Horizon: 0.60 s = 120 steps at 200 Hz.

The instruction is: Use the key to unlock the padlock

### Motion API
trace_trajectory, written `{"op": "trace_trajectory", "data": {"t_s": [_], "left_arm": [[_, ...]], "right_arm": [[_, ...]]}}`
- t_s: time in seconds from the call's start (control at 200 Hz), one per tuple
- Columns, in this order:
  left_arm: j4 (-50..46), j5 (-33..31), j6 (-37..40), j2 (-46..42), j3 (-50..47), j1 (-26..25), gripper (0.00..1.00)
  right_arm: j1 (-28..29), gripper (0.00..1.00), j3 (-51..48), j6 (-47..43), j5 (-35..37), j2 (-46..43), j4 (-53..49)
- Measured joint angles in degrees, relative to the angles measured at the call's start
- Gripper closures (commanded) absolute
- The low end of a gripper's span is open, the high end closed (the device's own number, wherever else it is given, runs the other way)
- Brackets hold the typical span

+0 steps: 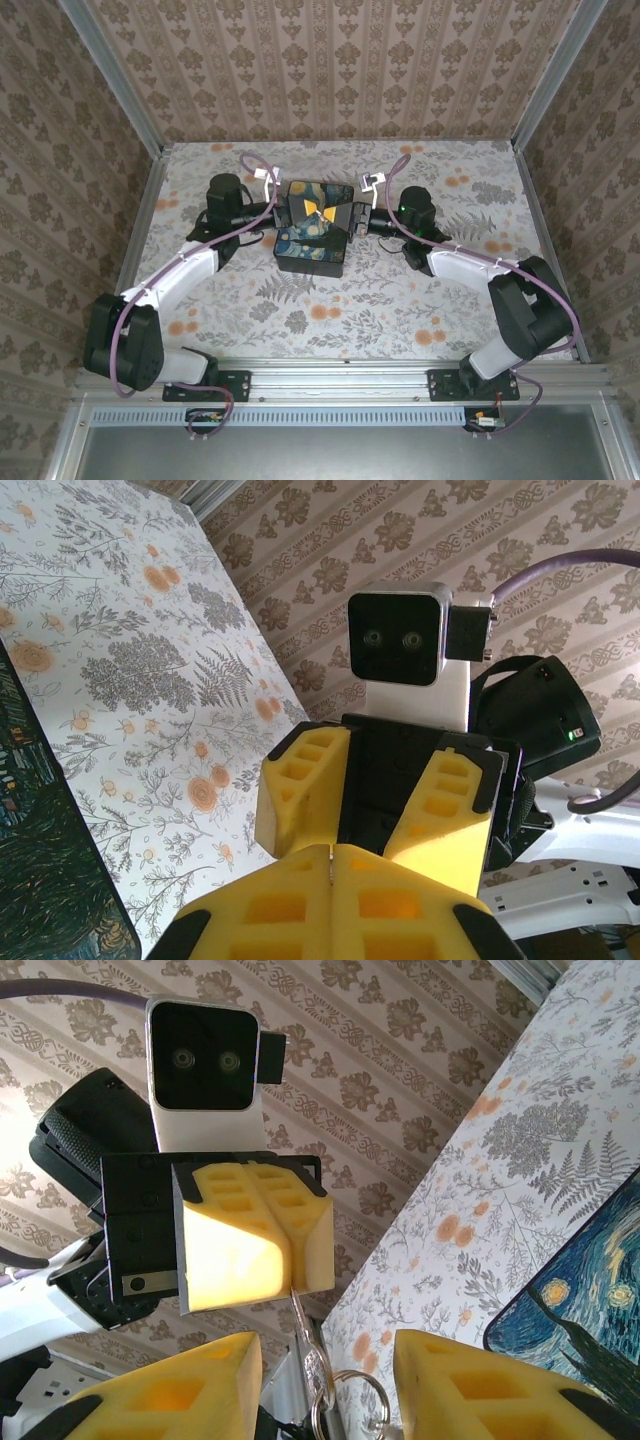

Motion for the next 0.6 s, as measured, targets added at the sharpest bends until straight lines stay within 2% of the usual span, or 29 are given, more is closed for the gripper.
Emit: {"op": "trace_trajectory", "data": {"t_s": [0.255, 0.395, 0.6], "left_arm": [[1.2, 0.02, -1.05, 0.0, -0.37, 0.0, 1.0], [1.84, 0.02, -1.31, 0.0, -0.66, 0.0, 1.0], [2.25, -0.02, -1.49, 0.0, -0.66, 0.0, 1.0]], "right_arm": [[0.55, 0.6, 0.0, 0.59, 0.02, 1.53, 0.11], [0.9, 0.65, 0.0, 0.79, 0.0, 1.7, 0.57], [1.09, 0.79, 0.02, 0.87, -0.2, 1.7, 1.95]]}}
